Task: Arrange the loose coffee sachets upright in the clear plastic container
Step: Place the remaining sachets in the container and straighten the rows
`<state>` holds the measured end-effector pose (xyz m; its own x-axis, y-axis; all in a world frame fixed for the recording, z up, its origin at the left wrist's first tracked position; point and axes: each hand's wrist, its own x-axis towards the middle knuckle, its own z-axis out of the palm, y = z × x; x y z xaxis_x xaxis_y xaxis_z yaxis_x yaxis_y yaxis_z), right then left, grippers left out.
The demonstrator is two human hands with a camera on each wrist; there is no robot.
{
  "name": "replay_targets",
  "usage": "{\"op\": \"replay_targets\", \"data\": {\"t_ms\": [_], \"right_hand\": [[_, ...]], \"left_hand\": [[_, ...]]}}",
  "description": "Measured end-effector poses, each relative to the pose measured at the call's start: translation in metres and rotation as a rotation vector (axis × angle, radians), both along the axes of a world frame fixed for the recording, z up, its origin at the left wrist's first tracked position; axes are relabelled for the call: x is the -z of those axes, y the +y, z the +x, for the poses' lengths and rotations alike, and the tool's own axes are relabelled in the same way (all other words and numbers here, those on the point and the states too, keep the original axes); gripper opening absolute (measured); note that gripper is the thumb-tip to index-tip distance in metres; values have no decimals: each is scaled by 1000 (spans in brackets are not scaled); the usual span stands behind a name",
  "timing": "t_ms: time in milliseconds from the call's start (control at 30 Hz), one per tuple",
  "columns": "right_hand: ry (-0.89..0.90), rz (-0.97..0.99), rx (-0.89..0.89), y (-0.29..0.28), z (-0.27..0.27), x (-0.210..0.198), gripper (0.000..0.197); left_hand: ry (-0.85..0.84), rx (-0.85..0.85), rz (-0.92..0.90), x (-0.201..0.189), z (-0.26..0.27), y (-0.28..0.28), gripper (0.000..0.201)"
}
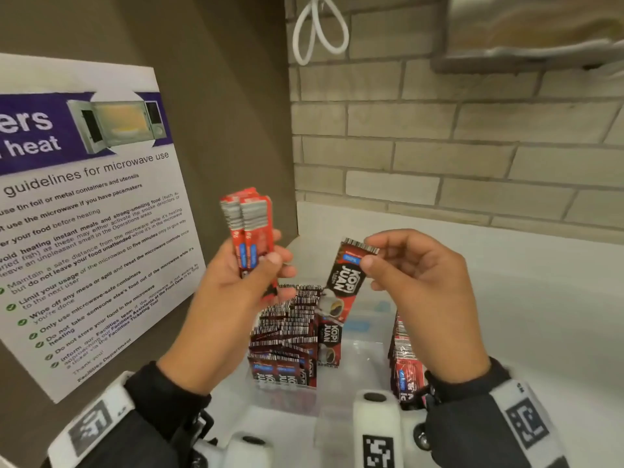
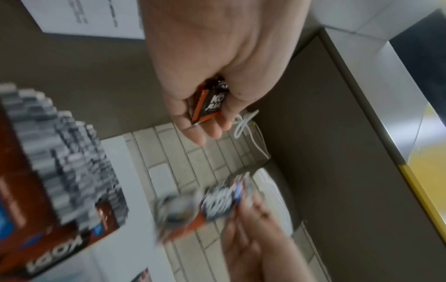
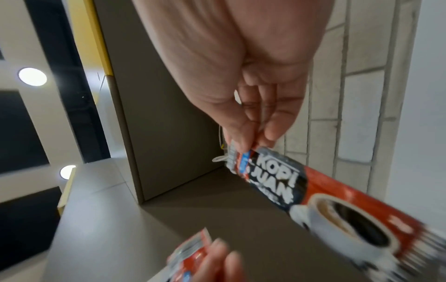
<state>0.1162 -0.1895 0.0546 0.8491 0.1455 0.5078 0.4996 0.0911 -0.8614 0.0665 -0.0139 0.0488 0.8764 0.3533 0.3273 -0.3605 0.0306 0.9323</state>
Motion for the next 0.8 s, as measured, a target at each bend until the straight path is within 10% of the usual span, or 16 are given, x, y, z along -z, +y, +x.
{"op": "replay_targets", "data": {"t_ms": [300,800], "right_hand": [[46,-614,156,16,24,44,25],[83,-778,124,30,30,68,17]], "left_hand": [[-15,3,-205,-5,-13,25,21],[68,43,-251,4,-17,27,23]]}}
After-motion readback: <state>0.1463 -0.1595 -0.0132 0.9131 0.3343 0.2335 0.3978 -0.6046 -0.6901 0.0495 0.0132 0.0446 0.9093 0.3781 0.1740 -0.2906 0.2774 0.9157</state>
